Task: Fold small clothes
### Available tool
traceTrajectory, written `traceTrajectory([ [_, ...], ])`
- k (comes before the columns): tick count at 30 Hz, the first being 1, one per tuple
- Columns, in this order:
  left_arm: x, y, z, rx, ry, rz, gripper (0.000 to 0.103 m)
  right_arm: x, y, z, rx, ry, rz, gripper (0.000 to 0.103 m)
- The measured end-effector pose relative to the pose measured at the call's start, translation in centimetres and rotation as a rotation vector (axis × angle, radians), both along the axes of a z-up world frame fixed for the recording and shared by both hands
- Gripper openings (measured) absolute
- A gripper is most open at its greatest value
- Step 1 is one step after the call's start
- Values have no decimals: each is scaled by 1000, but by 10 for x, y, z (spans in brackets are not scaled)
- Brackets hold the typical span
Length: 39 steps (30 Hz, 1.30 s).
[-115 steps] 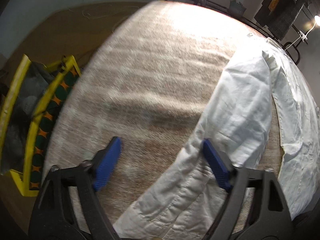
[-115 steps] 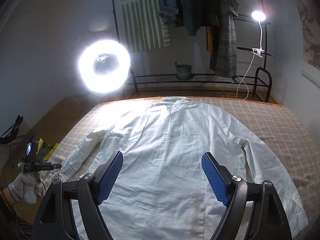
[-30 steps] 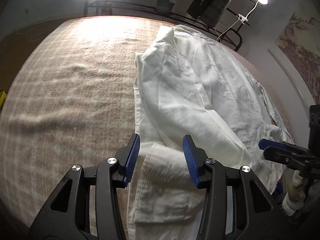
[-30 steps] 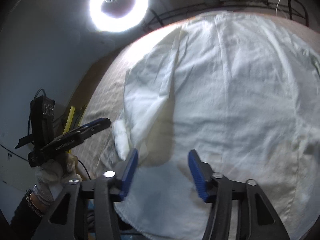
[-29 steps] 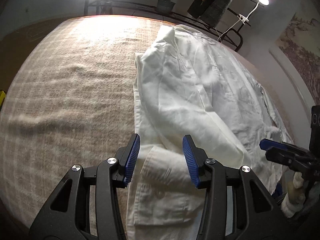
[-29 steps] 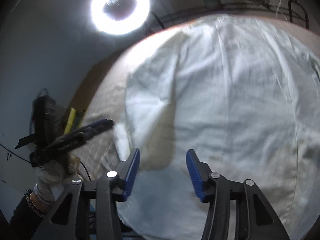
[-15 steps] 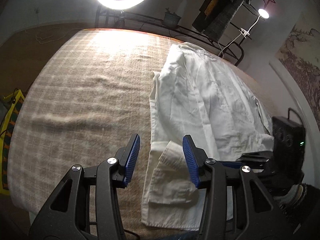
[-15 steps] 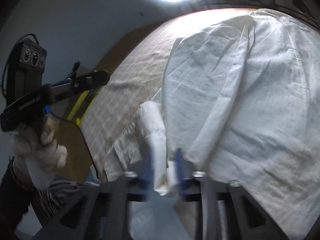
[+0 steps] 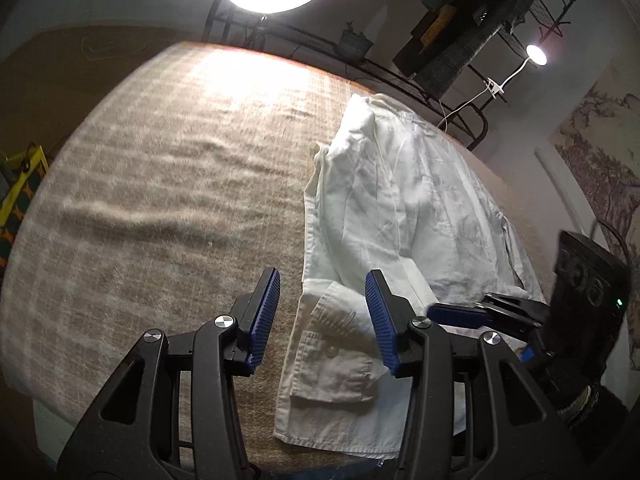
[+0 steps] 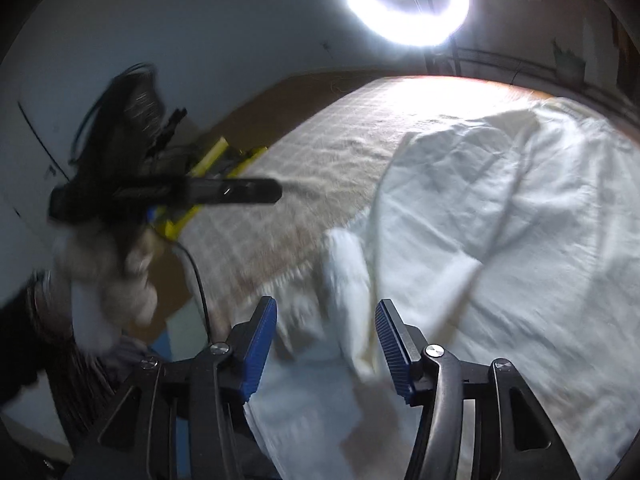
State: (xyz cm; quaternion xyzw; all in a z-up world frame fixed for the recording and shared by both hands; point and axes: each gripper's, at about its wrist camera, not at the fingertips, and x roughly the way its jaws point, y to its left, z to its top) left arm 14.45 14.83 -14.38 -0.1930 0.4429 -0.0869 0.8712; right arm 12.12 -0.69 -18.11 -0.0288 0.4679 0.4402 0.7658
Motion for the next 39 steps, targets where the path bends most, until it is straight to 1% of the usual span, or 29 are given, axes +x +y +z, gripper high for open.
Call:
traceTrajectory([
  [3, 0, 2, 0, -3, -4, 4, 45, 17, 27, -12, -15, 31, 25, 54],
  [5, 0, 4, -2, -3, 3, 8, 45, 27, 45, -25, -96, 30, 33, 54],
  [6, 0, 6, -3, -2, 5, 9, 45, 30, 50, -29, -129, 27, 32, 50],
  [7, 0, 7, -3, 0, 4, 9, 45, 34, 57, -36, -158, 31, 36, 43],
  [8, 0, 8, -3, 3, 4, 11, 45, 39, 59, -43, -165, 37, 42, 19],
  [9, 0, 9, -3, 3, 3, 12, 45, 39, 61, -45, -165, 37, 49, 7],
  [11, -1, 11, -3, 2, 2, 16, 45, 32, 59, -38, -140, 3, 59, 5],
  [12, -2, 12, -4, -2, 4, 18, 45, 24, 56, -31, -113, -24, 80, 5],
  [15, -6, 12, -6, -14, 12, 13, 45, -6, 43, -6, -39, -116, 139, 6],
  [16, -8, 11, -7, -18, 15, 11, 45, -23, 32, 6, -16, -177, 150, 7],
  [17, -11, 10, -8, -31, 24, 4, 45, -32, 26, 11, -13, -197, 153, 12],
  [18, -14, 8, -9, -46, 31, -1, 45, -42, 19, 15, -10, -200, 159, 17],
  [19, -18, 5, -10, -62, 39, -6, 45, -52, 8, 18, -11, -181, 173, 22],
  [20, -24, 1, -13, -81, 47, -13, 45, -60, -1, 18, -10, -161, 194, 34],
  [21, -30, -4, -16, -99, 58, -24, 45, -68, -10, 18, -15, -143, 216, 36],
  [22, -34, -8, -18, -108, 67, -32, 45, -73, -18, 19, -24, -123, 235, 36],
  [25, -56, -31, -30, -105, 96, -71, 45, -75, -38, 26, -25, -67, 252, 36],
  [27, -69, -47, -40, -97, 118, -84, 45, -60, -49, 40, -10, -47, 213, 36],
  [29, -79, -59, -51, -92, 136, -86, 45, -41, -47, 53, 5, -44, 159, 37],
  [31, -89, -70, -62, -101, 152, -79, 45, -17, -37, 66, -10, -58, 97, 42],
  [32, -93, -73, -66, -109, 155, -75, 45, 0, -28, 72, -38, -62, 60, 49],
  [34, -97, -79, -71, -107, 154, -64, 45, 27, -7, 78, -100, -78, 6, 49],
  [36, -101, -85, -70, -68, 129, -58, 45, 53, 19, 78, -141, -82, -15, 49],
  [37, -101, -87, -69, -52, 123, -61, 45, 69, 38, 74, -167, -76, -18, 49],
  [39, -101, -89, -69, -37, 114, -67, 45, 86, 59, 67, -218, -70, -37, 49],
])
